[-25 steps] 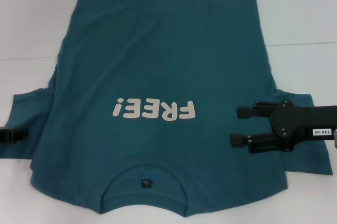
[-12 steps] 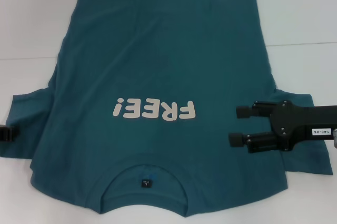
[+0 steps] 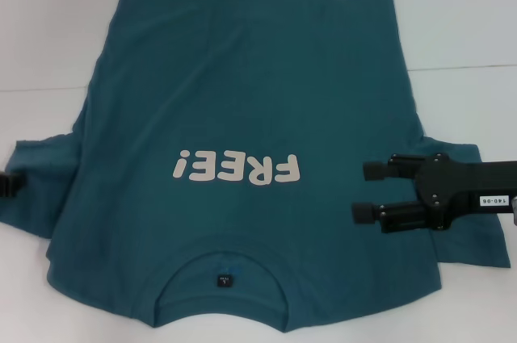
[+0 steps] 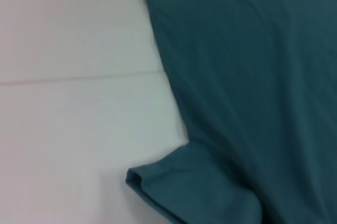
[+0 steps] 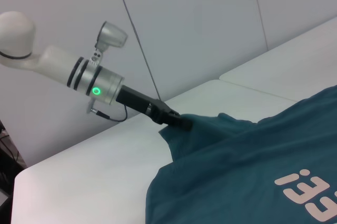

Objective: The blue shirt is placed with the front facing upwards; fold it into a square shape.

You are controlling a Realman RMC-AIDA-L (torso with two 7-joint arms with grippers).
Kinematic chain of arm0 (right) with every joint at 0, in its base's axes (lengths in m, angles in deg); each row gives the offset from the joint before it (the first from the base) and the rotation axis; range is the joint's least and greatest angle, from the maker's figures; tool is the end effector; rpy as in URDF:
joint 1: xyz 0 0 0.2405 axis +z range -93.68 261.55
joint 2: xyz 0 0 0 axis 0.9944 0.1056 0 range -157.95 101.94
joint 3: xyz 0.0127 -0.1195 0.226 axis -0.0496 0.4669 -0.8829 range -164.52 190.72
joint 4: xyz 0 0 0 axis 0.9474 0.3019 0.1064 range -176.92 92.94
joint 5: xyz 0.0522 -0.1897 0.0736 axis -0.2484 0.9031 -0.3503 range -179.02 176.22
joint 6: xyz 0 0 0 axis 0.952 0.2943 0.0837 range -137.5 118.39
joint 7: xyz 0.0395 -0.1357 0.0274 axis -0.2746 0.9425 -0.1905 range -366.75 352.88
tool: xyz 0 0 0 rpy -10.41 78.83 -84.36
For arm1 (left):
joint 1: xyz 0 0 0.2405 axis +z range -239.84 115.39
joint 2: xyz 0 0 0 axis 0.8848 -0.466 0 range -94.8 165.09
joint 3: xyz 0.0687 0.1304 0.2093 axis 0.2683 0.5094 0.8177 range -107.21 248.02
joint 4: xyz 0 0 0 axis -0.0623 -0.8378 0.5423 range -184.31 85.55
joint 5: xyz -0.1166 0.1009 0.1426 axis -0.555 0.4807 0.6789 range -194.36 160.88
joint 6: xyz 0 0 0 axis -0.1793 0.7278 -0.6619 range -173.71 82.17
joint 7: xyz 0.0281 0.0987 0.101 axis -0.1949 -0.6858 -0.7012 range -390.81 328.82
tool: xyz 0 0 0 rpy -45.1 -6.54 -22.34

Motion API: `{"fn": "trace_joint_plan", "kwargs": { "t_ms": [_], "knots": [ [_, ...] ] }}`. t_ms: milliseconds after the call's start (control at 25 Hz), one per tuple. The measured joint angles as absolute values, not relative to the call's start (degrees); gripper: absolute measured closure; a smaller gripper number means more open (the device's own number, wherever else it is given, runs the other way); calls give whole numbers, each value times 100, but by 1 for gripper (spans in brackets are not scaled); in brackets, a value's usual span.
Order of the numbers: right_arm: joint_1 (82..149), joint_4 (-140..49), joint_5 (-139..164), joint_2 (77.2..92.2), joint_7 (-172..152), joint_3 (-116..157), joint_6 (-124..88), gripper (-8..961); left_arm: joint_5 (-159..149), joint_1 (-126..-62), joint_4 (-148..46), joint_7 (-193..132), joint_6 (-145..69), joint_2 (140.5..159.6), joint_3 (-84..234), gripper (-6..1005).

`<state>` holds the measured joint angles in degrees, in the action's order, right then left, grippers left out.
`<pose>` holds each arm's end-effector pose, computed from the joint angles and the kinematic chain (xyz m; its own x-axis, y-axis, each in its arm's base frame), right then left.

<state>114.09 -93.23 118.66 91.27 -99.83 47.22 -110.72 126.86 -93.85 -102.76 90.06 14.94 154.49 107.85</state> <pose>0.2475 0.3243 0.0434 0.7749 -0.4110 -0.4803 -0.4988 -0.8643 -0.0652 -0.3266 0.3882 0.0679 0.5764 0.7092 0.4059 0.7647 -0.2932 -0.5738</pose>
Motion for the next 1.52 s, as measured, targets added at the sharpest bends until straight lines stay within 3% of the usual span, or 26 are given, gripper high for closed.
{"fn": "trace_joint_plan", "kwargs": {
  "t_ms": [680,1520],
  "knots": [
    [11399,-9323,11859,9116,-10001,4720,-11099,32,13013,-9543,-11234,9759,2327,15316,11074,957],
    [11274,-9323,11857,9073,-9995,4720,-11217,36,14059,-10127,-12359,10784,3753,15379,11386,929]
  ]
}}
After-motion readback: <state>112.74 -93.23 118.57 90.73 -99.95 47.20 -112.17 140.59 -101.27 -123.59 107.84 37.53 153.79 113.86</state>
